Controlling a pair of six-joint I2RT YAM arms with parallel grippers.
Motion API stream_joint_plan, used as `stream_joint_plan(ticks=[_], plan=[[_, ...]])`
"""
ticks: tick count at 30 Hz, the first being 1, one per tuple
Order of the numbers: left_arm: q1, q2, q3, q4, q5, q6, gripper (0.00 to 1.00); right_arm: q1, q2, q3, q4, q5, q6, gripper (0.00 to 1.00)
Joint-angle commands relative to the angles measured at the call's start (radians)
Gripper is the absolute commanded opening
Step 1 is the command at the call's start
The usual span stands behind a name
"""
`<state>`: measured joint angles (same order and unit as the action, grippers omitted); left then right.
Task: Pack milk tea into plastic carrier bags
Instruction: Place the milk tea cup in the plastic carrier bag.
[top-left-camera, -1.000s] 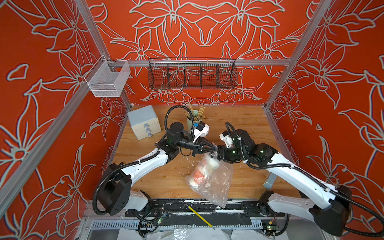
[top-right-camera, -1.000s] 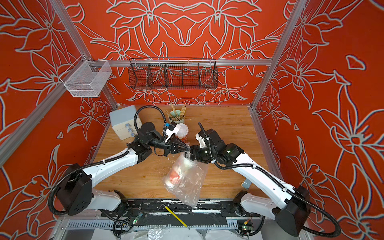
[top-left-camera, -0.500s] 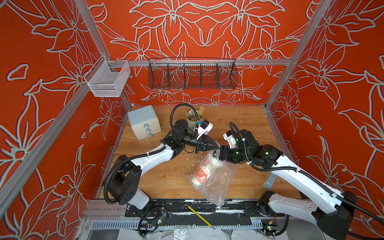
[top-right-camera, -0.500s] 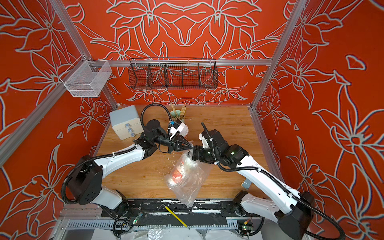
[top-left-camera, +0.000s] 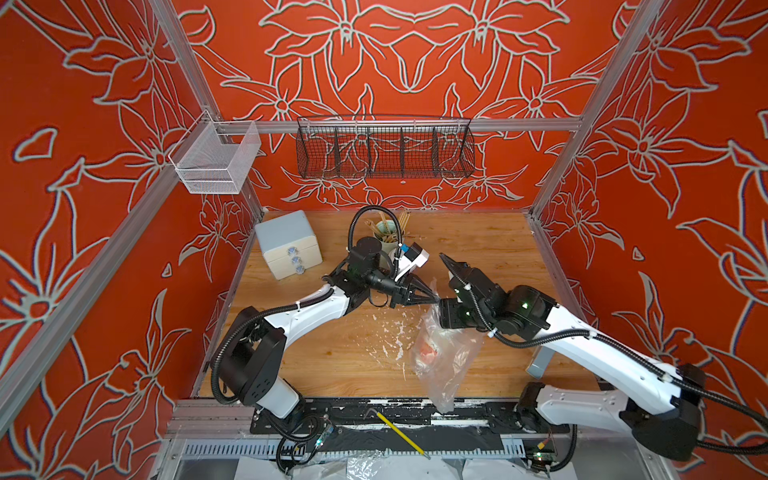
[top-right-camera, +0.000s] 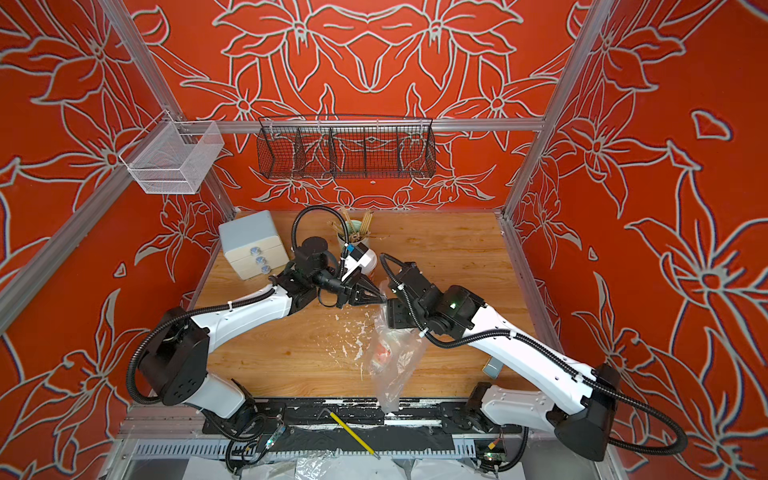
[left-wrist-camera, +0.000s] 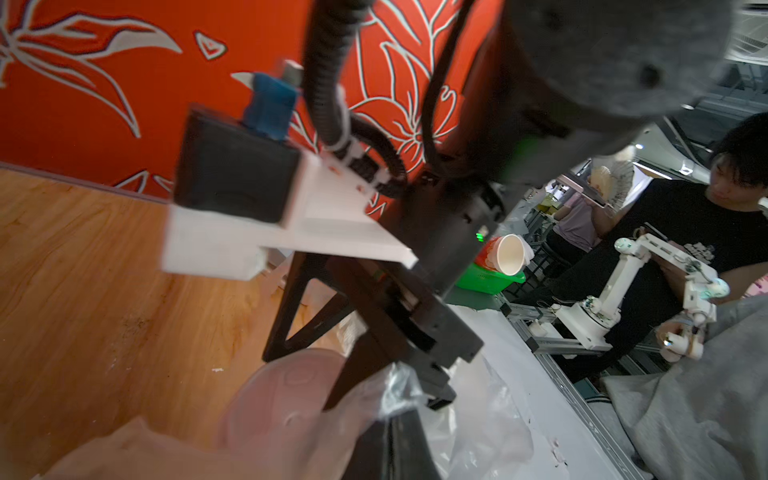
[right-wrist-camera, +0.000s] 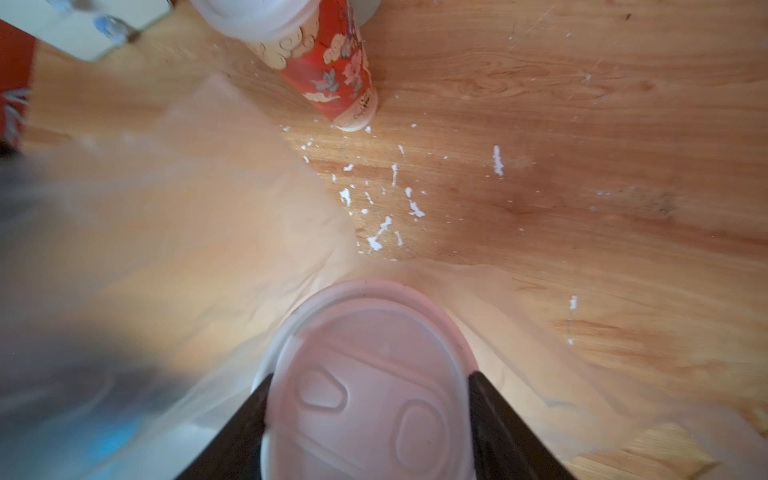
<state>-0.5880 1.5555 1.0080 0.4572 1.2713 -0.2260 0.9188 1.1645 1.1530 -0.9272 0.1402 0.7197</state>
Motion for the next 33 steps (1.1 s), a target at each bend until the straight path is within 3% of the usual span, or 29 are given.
stream_joint_plan(ticks=[1, 6, 21, 28, 33], plan=[[-0.035, 0.03, 0.013, -0.107, -0.089, 0.068, 0.0, 0.102, 0.041, 0.062, 0.098, 0.077, -0.063, 0.0], [-0.037, -0.006, -0.031, -0.18, -0.101, 0.094, 0.0, 0.175, 0.06, 0.089, 0.093, 0.217, -0.095, 0.0], [-0.039, -0.167, -0.087, -0.404, -0.175, 0.198, 0.0, 0.258, 0.109, 0.083, 0.098, 0.246, -0.109, 0.02], [-0.041, -0.21, -0.135, -0.428, -0.21, 0.192, 0.0, 0.278, 0.128, 0.067, 0.103, 0.237, -0.105, 0.39], [-0.041, -0.249, -0.168, -0.427, -0.243, 0.182, 0.0, 0.297, 0.113, 0.067, 0.1, 0.245, -0.107, 0.57]])
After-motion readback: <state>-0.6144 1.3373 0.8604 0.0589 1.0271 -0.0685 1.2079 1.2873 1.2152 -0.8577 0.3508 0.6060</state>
